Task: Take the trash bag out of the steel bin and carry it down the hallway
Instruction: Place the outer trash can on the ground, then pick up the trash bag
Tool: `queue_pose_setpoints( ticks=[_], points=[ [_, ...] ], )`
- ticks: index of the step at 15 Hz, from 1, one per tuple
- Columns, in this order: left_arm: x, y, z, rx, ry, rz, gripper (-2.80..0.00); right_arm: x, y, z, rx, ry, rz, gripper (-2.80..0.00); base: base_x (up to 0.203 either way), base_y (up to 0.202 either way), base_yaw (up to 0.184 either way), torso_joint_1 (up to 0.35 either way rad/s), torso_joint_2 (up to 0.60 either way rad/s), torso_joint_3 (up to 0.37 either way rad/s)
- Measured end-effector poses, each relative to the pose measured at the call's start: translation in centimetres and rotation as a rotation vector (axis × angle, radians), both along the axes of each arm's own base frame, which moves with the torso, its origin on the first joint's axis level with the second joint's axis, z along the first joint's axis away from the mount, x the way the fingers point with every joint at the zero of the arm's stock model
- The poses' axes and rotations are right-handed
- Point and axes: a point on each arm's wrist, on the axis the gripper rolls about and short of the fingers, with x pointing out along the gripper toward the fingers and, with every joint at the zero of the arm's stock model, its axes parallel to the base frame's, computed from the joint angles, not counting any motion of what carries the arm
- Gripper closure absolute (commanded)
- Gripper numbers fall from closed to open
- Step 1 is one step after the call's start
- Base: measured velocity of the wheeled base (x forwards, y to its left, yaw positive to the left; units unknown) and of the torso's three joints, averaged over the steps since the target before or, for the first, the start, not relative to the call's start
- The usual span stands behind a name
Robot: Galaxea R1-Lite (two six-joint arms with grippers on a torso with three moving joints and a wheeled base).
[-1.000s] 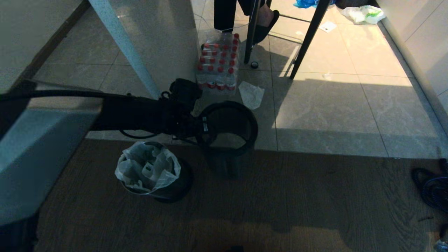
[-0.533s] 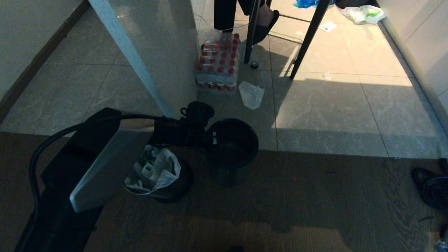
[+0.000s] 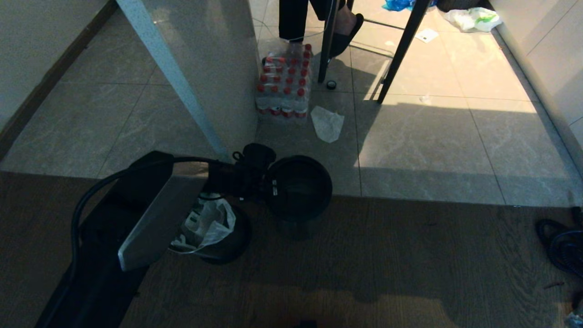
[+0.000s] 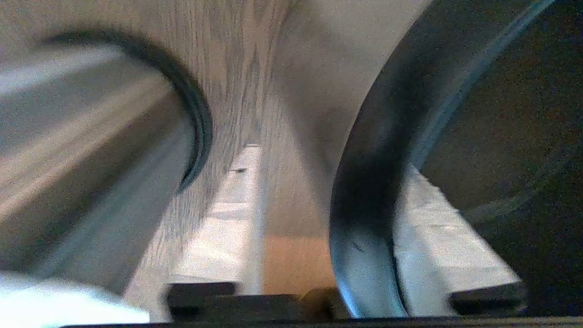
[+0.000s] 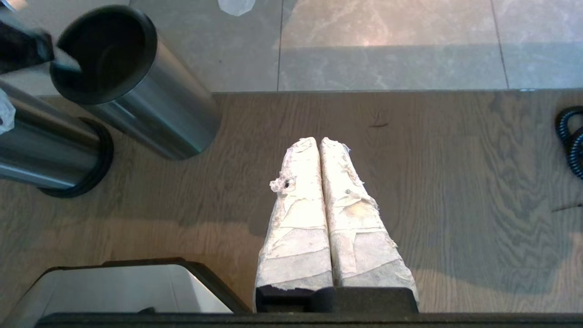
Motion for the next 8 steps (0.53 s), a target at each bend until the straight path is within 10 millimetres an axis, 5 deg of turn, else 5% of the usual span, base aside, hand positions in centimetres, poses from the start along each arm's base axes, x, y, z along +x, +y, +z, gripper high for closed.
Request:
queue_pose_setpoints(
  ticks=[4, 8],
  points=[
    [-1.7, 0.9, 4.0, -0.042, -0.039, 0.020, -2.80, 0.0, 0.0, 0.0, 0.000, 0.000, 0.000, 0.00, 0.000, 0.000, 0.000, 0.000, 0.00, 0.000],
    [-5.6, 2.3, 8.8, -0.099, -0.068, 0.043, -2.80, 0.0, 0.0, 0.0, 0.000, -0.001, 0.000, 0.00, 0.000, 0.000, 0.000, 0.000, 0.00, 0.000]
  ],
)
